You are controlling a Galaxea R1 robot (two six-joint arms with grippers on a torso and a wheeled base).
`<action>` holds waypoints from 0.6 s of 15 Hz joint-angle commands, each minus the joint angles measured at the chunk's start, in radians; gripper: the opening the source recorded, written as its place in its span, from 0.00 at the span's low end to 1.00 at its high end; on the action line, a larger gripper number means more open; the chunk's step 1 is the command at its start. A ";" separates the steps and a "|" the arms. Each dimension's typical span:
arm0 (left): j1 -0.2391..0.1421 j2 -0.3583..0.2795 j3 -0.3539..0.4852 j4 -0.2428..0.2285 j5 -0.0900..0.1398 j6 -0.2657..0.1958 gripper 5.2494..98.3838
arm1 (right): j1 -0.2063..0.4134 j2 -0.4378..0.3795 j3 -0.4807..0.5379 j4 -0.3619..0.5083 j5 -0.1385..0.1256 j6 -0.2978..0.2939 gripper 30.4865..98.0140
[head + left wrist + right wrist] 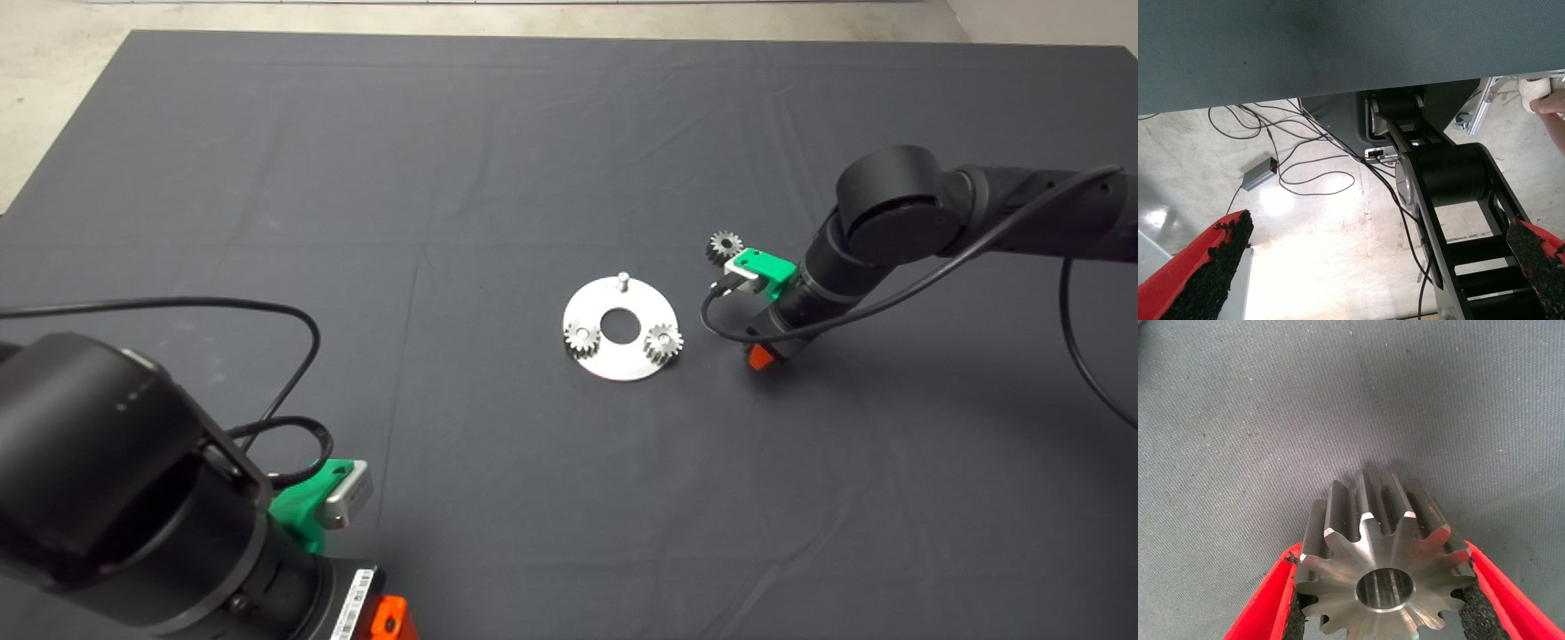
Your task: Remove an incorrectly installed larger gear and replace it with the correct smaller gear
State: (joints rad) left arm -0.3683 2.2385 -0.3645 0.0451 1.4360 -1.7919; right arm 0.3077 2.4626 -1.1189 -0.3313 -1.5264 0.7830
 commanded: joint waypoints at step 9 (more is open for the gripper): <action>-0.005 -0.001 0.012 -0.019 0.001 -0.006 1.00 | 0.019 -0.007 0.018 -0.040 -0.103 0.002 0.34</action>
State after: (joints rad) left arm -0.3683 2.2385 -0.3645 0.0451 1.4364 -1.7919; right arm 0.3076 2.4621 -1.1116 -0.3411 -1.5274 0.7830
